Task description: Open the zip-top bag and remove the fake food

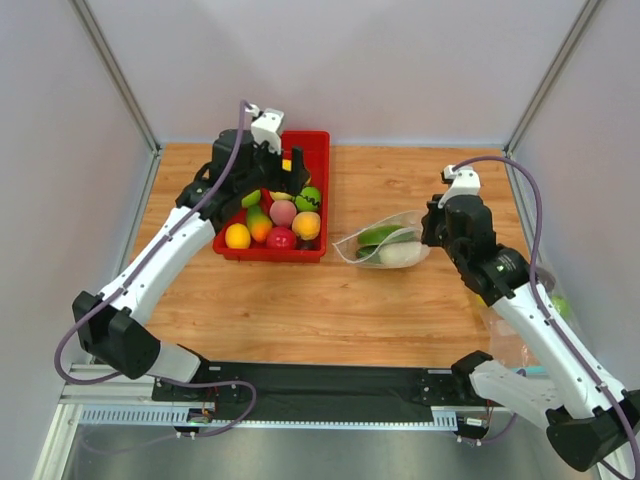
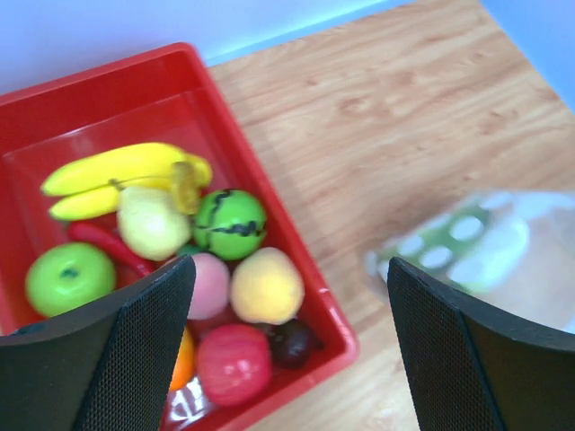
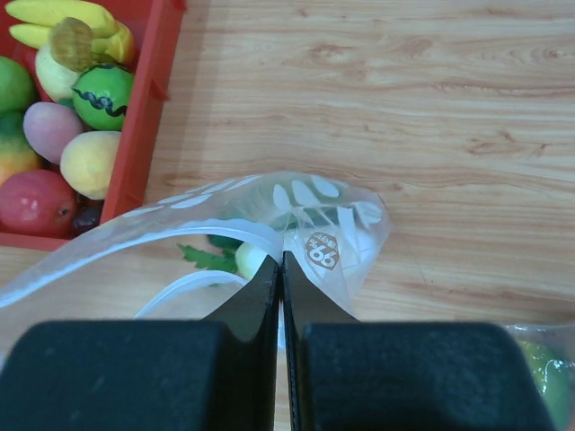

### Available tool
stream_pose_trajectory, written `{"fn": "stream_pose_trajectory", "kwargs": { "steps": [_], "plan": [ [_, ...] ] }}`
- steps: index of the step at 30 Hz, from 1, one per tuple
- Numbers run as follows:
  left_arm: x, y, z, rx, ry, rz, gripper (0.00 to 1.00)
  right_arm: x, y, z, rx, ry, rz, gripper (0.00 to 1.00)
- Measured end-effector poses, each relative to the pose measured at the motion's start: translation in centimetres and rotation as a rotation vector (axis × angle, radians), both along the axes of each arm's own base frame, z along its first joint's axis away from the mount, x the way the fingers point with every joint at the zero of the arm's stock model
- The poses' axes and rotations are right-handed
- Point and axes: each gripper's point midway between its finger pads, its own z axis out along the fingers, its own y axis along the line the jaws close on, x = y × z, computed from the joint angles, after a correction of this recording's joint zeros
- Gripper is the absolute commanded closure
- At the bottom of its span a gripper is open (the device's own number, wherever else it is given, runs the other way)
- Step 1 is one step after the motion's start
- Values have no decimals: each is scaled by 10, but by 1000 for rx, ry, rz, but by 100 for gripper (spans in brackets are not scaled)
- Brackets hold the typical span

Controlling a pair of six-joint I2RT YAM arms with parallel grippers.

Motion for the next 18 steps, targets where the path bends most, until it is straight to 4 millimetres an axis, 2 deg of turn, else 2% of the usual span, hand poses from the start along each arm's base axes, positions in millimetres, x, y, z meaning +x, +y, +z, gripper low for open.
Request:
{"fn": "stream_pose_trajectory", "kwargs": {
  "steps": [5,7,9,12,15,18],
  "plan": [
    [-45,-54,8,-8,-29,-151,9,-3,8,6,49,-8,31,100],
    [-71,-73,8,-30,-33,-216,9,-3,14,3,77,-1,48,100],
    [-94,-86,7,-57,-33,-266,10,-3,22,-7,100,26,64,100],
    [-125,-100,-2,-103,-22,-327,11,-7,35,-34,119,97,99,100],
    [-137,-110,-13,-124,3,-353,12,-13,48,-53,140,150,139,100],
    [-130,-120,-24,-132,30,-345,14,-21,56,-63,158,179,170,100]
  ]
}}
